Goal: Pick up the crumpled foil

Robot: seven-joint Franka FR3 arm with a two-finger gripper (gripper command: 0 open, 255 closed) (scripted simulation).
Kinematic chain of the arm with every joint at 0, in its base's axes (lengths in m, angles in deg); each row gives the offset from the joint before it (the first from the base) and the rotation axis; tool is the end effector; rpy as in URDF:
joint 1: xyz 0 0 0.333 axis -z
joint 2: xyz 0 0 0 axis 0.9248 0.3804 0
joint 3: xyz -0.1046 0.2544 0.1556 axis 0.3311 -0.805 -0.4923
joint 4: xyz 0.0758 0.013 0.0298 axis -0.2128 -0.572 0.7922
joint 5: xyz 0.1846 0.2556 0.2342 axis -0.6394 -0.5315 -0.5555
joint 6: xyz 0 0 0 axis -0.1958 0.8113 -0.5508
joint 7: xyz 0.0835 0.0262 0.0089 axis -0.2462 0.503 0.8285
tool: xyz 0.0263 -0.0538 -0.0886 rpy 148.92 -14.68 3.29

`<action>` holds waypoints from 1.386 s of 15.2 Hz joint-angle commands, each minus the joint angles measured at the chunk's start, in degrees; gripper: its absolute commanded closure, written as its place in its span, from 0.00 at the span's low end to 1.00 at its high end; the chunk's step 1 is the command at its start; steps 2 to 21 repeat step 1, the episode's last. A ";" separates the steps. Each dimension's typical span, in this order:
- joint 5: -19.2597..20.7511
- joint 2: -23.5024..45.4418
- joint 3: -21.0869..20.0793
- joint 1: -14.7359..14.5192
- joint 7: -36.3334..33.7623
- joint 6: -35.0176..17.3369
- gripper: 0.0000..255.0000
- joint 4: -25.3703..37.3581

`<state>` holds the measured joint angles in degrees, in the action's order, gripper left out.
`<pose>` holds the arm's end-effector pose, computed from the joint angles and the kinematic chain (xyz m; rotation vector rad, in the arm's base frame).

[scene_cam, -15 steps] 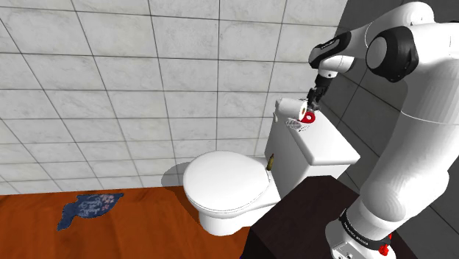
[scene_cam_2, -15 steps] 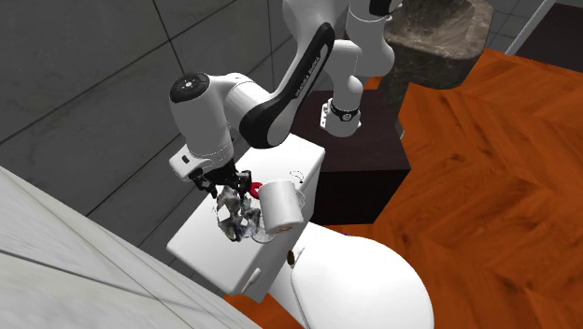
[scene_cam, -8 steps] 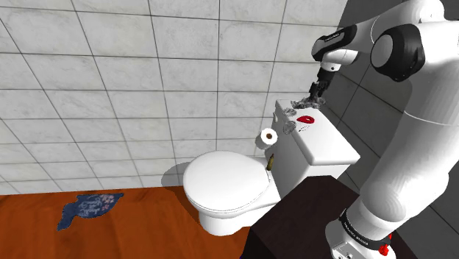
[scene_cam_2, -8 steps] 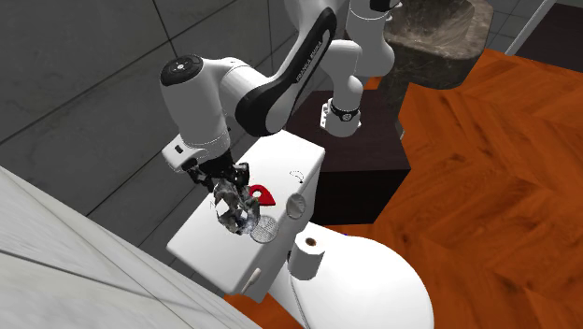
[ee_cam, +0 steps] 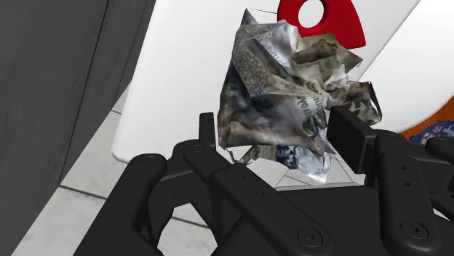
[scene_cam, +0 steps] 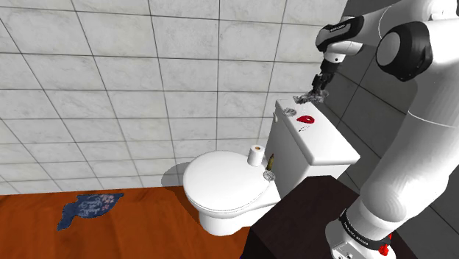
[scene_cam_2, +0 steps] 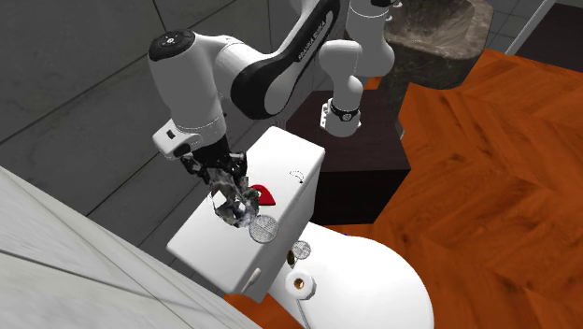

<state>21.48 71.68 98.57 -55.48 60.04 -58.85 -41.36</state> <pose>0.4529 -0.4147 0.4639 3.1350 -0.1265 0.1044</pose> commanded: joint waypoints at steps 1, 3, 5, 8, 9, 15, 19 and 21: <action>0.10 -0.09 -0.03 -0.09 -0.21 0.42 1.00 0.36; 0.10 -0.09 -0.03 -0.09 -0.21 0.42 1.00 0.36; 0.10 -0.09 -0.03 -0.09 -0.21 0.42 1.00 0.36; 0.10 -0.09 -0.03 -0.09 -0.21 0.42 1.00 0.36; 0.10 -0.09 -0.03 -0.09 -0.21 0.42 1.00 0.36; 0.10 -0.09 -0.03 -0.09 -0.21 0.42 1.00 0.36; 0.10 -0.09 -0.03 -0.09 -0.21 0.42 1.00 0.36; 0.10 -0.09 -0.03 -0.09 -0.21 0.42 1.00 0.36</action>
